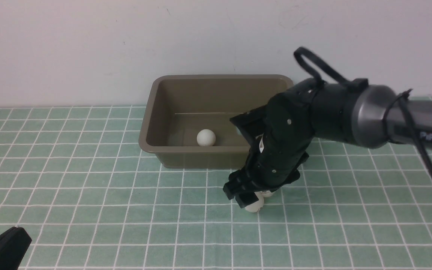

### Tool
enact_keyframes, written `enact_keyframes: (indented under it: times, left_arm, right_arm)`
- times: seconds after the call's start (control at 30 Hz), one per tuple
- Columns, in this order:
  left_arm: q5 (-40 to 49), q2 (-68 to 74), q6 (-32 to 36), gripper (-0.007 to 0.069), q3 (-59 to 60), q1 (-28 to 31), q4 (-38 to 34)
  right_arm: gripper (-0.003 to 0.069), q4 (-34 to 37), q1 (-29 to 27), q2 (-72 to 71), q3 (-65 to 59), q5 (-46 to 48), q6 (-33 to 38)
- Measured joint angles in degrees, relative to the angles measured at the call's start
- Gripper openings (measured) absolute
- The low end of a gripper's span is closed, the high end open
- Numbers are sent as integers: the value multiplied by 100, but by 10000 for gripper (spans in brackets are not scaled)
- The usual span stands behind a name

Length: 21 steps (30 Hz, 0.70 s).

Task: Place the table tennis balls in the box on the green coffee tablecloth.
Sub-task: 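Reach for and grasp a ping pong ball on the table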

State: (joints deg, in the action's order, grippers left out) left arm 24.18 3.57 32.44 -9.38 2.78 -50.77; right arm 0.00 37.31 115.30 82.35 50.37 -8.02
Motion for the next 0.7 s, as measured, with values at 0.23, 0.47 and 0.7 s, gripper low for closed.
enact_keyframes:
  times: [0.23, 0.47, 0.7]
  left_arm:
    - [0, 0, 11, -8, 0, 0, 0]
    - [0, 0, 26, -8, 0, 0, 0]
    - [0, 0, 26, -8, 0, 0, 0]
  right_arm:
    - [482, 0, 1, 0, 0, -38, -76]
    - [409, 0, 1, 0, 0, -70, -97]
    - [379, 0, 6, 0, 0, -70, -80]
